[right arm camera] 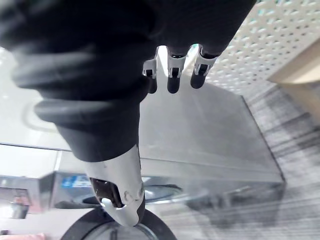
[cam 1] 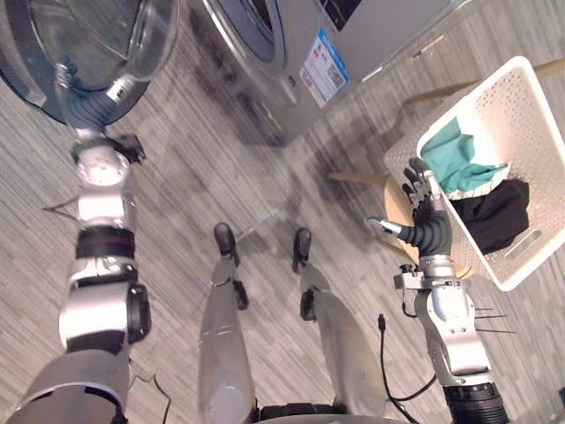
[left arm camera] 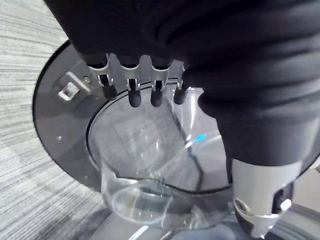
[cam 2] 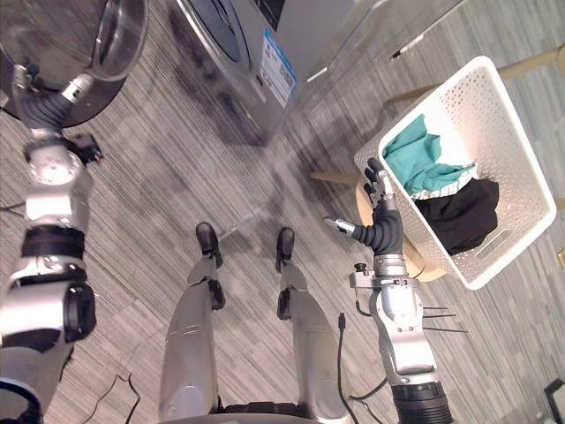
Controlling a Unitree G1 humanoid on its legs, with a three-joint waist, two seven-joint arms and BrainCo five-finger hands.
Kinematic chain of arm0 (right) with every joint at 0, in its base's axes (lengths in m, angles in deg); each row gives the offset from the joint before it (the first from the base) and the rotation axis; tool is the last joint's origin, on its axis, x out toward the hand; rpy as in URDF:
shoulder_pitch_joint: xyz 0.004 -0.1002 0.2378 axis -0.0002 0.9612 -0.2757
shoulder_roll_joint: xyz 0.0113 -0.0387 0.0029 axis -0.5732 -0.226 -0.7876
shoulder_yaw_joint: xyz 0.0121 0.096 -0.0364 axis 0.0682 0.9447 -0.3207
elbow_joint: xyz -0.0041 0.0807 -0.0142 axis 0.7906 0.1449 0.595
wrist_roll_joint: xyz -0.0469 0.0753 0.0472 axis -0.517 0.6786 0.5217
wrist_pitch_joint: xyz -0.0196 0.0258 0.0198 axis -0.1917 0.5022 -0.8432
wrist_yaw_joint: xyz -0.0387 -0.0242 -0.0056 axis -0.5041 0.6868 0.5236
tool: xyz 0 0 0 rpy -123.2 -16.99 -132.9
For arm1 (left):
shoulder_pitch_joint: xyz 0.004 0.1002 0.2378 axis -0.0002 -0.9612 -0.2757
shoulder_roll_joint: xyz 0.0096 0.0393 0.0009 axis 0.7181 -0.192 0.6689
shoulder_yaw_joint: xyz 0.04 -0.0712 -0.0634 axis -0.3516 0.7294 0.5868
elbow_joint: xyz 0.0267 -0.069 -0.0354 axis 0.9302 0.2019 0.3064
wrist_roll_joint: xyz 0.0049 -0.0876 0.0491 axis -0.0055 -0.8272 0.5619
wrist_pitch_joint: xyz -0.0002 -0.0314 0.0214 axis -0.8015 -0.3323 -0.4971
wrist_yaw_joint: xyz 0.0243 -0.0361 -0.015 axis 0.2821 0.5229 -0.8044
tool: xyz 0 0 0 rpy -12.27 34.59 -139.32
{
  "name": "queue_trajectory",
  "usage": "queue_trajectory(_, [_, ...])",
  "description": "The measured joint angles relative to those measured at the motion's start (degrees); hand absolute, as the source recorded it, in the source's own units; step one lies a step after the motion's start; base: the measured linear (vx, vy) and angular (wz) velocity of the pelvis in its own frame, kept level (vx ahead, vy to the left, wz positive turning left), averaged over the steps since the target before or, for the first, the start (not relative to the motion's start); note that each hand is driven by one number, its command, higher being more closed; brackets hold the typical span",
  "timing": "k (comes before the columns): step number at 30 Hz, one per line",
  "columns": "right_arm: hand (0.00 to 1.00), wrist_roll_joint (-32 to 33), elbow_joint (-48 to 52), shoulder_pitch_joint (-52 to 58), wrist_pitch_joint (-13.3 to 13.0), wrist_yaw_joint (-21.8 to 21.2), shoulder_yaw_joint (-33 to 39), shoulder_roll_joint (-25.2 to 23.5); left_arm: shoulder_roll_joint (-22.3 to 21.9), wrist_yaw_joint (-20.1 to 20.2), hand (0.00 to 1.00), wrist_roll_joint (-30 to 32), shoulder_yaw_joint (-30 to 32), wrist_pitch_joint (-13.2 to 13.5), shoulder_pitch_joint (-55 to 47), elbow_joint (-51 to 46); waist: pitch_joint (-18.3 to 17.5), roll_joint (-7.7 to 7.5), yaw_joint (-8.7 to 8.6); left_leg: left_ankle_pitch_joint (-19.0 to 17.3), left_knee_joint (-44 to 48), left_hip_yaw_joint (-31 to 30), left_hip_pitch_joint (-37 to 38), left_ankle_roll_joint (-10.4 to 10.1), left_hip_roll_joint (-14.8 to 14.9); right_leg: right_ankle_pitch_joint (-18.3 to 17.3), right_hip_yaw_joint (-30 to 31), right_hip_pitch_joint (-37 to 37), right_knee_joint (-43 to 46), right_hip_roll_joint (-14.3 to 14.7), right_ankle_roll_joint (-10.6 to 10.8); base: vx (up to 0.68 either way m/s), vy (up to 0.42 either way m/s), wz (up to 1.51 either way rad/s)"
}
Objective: Pick up the laundry basket with both hands and put the clothes into the washing machine.
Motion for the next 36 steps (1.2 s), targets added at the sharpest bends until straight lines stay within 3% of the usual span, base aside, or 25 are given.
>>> queue_trajectory(4, [0.0,-2.8,-2.6,1.3,0.5,1.5,3.0,-1.8,-7.8,1.4,0.0,0.6,-4.1,0.6,-17.0,-1.4,-5.6,0.3,0.14,-2.9,0.7,3.4,4.2,-0.3,-0.5,-2.2,3.6,1.2,1.8,-0.5,0.7,0.06,0.031,-0.4])
queue_trajectory(7, [0.0,-5.8,-11.0,1.4,1.7,2.4,5.1,-1.8,-11.9,4.0,0.0,2.0,-6.6,0.7,-27.3,0.7,-7.8,1.97,-0.37,-6.9,2.8,7.7,10.2,-0.2,-0.2,-2.5,8.3,5.2,1.1,0.3,1.4,0.08,0.073,-0.82])
queue_trajectory(9, [0.0,-8.0,-16.9,1.6,3.5,2.9,7.8,-1.5,-14.0,5.8,0.0,3.4,-6.6,0.6,-32.9,4.0,-10.5,4.6,-1.08,-9.2,4.6,11.3,13.3,0.2,0.5,-1.6,11.6,7.2,-0.6,1.0,2.2,0.13,0.097,-0.97])
queue_trajectory(10, [0.0,-8.7,-18.0,1.5,4.0,3.1,8.5,-1.5,-14.3,6.2,0.0,3.8,-6.4,0.6,-34.0,4.7,-10.9,5.18,-1.44,-9.7,4.9,12.4,14.2,0.5,1.2,-1.7,10.9,7.7,-1.2,0.7,2.2,0.13,0.072,-0.95])
queue_trajectory(11, [0.0,-9.7,-20.2,1.1,4.9,3.5,8.9,-1.5,-14.7,6.5,0.0,4.2,-5.5,0.6,-35.5,5.9,-11.1,5.56,-1.72,-10.3,4.3,15.5,17.0,0.7,1.4,-3.5,3.6,8.7,-1.2,-2.3,-0.4,0.13,0.067,-1.08])
queue_trajectory(12, [0.0,-10.6,-22.7,0.9,5.6,3.5,8.7,-1.7,-14.9,6.5,0.0,4.7,-4.9,0.5,-36.7,7.8,-11.2,5.73,-1.72,-11.3,4.1,18.5,20.2,0.1,2.2,-3.5,-4.2,10.5,-0.9,-5.1,-0.9,0.12,0.06,-1.14])
queue_trajectory(14, [0.0,-12.2,-25.5,1.1,6.0,3.5,8.6,-1.7,-14.9,6.7,0.0,5.2,-3.5,0.0,-37.3,12.1,-11.8,6.02,-1.72,-12.8,4.2,22.2,24.9,-1.5,3.5,-3.5,-13.3,13.7,-0.5,-7.6,-1.0,0.14,0.03,-1.15])
queue_trajectory(15, [0.0,-13.1,-26.7,1.4,6.5,3.5,8.6,-1.8,-14.7,6.8,0.0,5.3,-3.3,-0.5,-37.3,15.1,-12.9,6.19,-1.88,-13.5,4.5,24.1,26.8,-2.5,4.3,-3.3,-14.1,14.6,-0.6,-7.1,-0.3,0.17,-0.017,-1.05])
queue_trajectory(18, [0.0,-14.4,-26.9,3.2,6.9,3.5,8.1,-1.8,-14.7,7.7,0.0,6.7,-3.0,-0.9,-37.7,17.8,-14.5,6.36,-1.98,-13.5,8.2,25.6,29.0,-2.6,7.0,-4.5,-10.2,14.9,0.8,-5.2,0.5,0.18,-0.111,-0.91])
queue_trajectory(19, [0.0,-15.5,-27.5,3.9,7.3,3.5,8.1,-1.7,-15.3,7.8,0.0,7.5,-2.9,-0.9,-38.1,18.4,-14.4,6.64,-2.13,-12.9,16.9,23.4,27.8,-1.6,10.4,-6.3,-9.1,15.6,2.8,-4.3,0.2,0.24,-0.196,-0.78])
queue_trajectory(20, [0.0,-15.6,-28.0,4.2,7.5,3.5,8.1,-1.6,-15.6,7.9,0.0,7.6,-3.0,-1.0,-38.1,18.9,-14.4,6.66,-2.27,-11.8,20.6,21.8,27.0,0.1,11.6,-6.9,-8.6,16.2,3.5,-4.1,0.1,0.21,-0.174,-0.52])
queue_trajectory(21, [0.0,-15.8,-28.4,4.6,7.6,3.5,8.1,-1.5,-15.8,8.1,0.0,7.9,-3.2,-1.1,-38.1,19.4,-14.5,6.64,-2.31,-10.2,24.2,20.1,26.1,2.6,12.6,-7.5,-8.0,17.1,3.7,-3.7,0.0,0.16,-0.131,-0.38])
queue_trajectory(22, [0.0,-16.0,-28.4,5.4,7.8,3.5,8.1,-1.1,-15.8,8.8,0.0,8.0,-3.3,-1.0,-38.0,19.4,-14.4,6.79,-2.22,-5.3,30.5,15.5,23.7,6.6,13.7,-8.0,-7.0,19.0,3.4,-3.1,-0.5,0.21,-0.119,-0.51])
queue_trajectory(23, [0.0,-16.1,-28.4,5.3,7.8,3.6,7.6,-0.3,-15.5,9.0,0.0,8.5,-3.9,-0.8,-37.8,19.4,-14.3,6.42,-2.0,-3.6,35.8,9.9,20.1,5.4,13.3,-8.4,-5.0,20.4,2.7,-3.2,-1.2,0.26,-0.106,-0.61])
queue_trajectory(24, [0.0,-16.6,-28.5,4.7,7.9,3.6,7.2,0.6,-15.6,9.0,0.0,8.8,-4.3,-0.5,-37.8,19.3,-14.2,6.25,-1.83,-7.4,37.7,6.2,17.6,3.6,11.2,-8.5,-3.6,20.7,2.3,-3.5,-1.3,0.22,-0.044,-0.67])
queue_trajectory(26, [0.0,-17.8,-28.9,3.2,7.9,3.6,7.1,2.1,-15.5,9.0,0.0,8.9,-4.7,-0.2,-37.5,19.3,-14.3,6.57,-1.61,-11.7,35.2,1.1,14.9,1.5,6.7,-8.4,-1.0,21.8,1.2,-3.8,-1.1,0.19,0.009,-0.66])
queue_trajectory(28, [0.0,-18.5,-30.2,2.5,7.9,3.6,6.3,3.2,-14.8,9.0,0.0,9.0,-6.1,0.2,-37.5,19.4,-14.3,6.61,-1.0,-12.7,26.4,-2.0,14.5,0.8,2.2,-8.3,0.6,23.7,0.3,-4.5,-1.0,0.21,0.102,-0.55])
queue_trajectory(29, [0.0,-19.4,-32.3,1.4,7.9,3.5,6.0,4.1,-14.6,9.0,0.0,9.1,-6.3,0.3,-37.6,19.5,-14.4,6.79,-0.36,-12.5,17.2,-4.3,14.7,-0.3,-0.7,-8.2,1.0,24.2,0.2,-4.8,-0.7,0.22,0.201,-0.57])
queue_trajectory(30, [0.0,-21.3,-33.1,0.4,8.8,4.2,5.1,5.6,-14.6,9.1,0.0,9.7,-6.9,-0.1,-37.8,19.8,-14.6,7.99,-0.04,-9.0,7.4,-6.7,15.5,-2.4,-3.0,-8.3,1.5,24.2,0.2,-4.3,0.6,0.18,0.205,-0.61])
queue_trajectory(31, [0.0,-21.9,-33.1,-0.3,9.0,4.3,4.2,6.7,-14.7,9.1,0.0,9.8,-7.1,0.0,-38.1,19.9,-14.4,9.05,-0.05,-4.5,4.9,-7.6,15.3,-2.7,-3.3,-9.0,1.7,24.2,0.3,-3.6,1.7,0.18,0.252,-0.47])
queue_trajectory(32, [0.0,-22.8,-33.4,-1.8,9.1,3.8,2.8,7.3,-14.2,9.1,0.0,9.8,-7.6,0.0,-37.1,21.3,-13.6,9.26,-0.43,-5.9,6.7,-7.2,14.9,-0.2,-3.9,-9.5,2.0,24.7,0.6,-4.5,3.1,0.17,0.213,-0.17])
queue_trajectory(33, [0.0,-23.7,-33.3,-2.1,9.0,3.4,1.5,8.1,-13.1,9.1,0.0,9.9,-8.1,0.0,-36.3,22.1,-13.3,8.18,-0.41,-6.1,5.9,-7.2,14.9,0.1,-5.3,-9.4,1.9,24.3,0.3,-5.7,3.9,0.16,0.195,0.04])
queue_trajectory(36, [0.0,-26.0,-34.3,-5.6,9.0,2.3,-2.6,8.8,-11.9,9.1,0.0,10.1,-8.5,0.0,-36.0,22.4,-12.4,7.14,0.05,-6.8,6.0,-6.7,13.6,1.3,-7.9,-8.8,1.6,24.3,-1.8,-8.4,6.1,0.11,0.177,0.16])
